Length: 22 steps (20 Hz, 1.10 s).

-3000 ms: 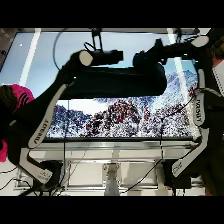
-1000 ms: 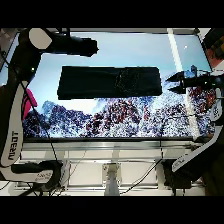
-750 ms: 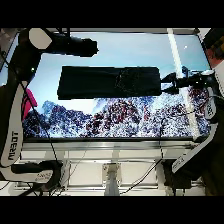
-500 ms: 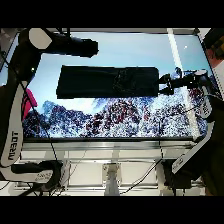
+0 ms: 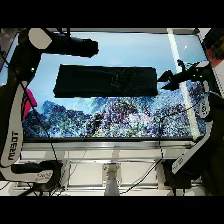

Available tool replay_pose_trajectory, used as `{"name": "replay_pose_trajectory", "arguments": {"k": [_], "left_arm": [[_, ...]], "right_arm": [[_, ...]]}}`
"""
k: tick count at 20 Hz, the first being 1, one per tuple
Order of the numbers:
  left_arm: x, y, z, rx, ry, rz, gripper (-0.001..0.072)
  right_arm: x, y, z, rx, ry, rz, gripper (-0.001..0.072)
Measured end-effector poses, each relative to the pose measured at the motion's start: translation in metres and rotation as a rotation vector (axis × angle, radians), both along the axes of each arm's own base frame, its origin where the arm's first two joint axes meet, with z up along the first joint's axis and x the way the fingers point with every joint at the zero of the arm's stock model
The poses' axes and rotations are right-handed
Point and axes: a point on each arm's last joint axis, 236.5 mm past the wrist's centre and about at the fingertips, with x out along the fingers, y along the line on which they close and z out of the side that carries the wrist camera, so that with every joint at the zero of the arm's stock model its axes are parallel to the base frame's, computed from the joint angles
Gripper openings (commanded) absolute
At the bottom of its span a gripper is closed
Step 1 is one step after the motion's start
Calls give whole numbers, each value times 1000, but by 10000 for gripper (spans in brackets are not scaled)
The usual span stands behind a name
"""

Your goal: Fold the clothes and pants, and hang the long-sleeved shirts on hangers.

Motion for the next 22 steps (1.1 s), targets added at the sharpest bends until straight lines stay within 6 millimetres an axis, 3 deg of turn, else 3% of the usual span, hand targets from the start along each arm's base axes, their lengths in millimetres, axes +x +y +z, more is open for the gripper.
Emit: {"name": "replay_pose_trajectory", "arguments": {"k": [4,8,14,22], "left_arm": [[-1,-1,0,-5,2,-2,18],[-2,-4,2,-17,7,-8,18],[-9,-5,-3,-7,34,-26,17],[-13,-6,-7,2,55,-38,18]], "right_arm": [[-1,-8,-1,-12,20,-5,665],[-4,5,-5,79,48,11,665],[-8,8,-24,99,83,28,664],[-4,52,-28,150,64,103,652]]}}
